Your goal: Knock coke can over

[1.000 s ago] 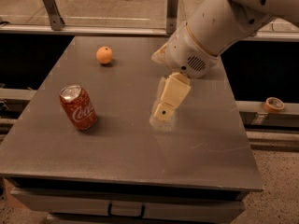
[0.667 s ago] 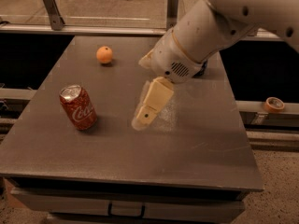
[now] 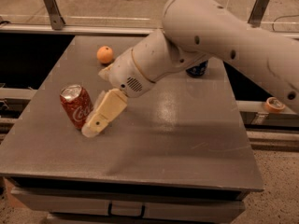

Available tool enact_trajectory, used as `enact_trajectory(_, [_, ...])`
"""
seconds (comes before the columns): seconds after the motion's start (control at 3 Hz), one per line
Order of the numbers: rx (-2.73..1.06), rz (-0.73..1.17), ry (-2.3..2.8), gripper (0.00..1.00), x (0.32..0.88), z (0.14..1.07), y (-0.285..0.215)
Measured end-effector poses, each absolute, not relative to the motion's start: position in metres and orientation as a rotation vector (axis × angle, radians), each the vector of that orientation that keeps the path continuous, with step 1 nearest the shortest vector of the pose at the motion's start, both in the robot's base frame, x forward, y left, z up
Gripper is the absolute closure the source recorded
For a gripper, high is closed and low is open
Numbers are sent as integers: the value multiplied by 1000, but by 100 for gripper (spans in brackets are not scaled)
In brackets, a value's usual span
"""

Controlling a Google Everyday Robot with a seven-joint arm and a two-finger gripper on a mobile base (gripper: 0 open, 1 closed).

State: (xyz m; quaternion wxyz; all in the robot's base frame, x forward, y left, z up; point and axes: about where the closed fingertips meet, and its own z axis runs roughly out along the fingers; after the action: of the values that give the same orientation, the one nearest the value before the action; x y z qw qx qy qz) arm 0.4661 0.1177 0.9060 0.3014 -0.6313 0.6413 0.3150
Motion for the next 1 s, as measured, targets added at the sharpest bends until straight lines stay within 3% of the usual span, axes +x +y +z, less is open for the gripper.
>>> enact_trajectory(0.33, [-1597,933,1618,0,468,901,157])
enact_trajectory(0.67, [-1522,966,1581,14,478,888,176])
enact_trajectory(1.0, [-1458,973,1570,38,490,869,176])
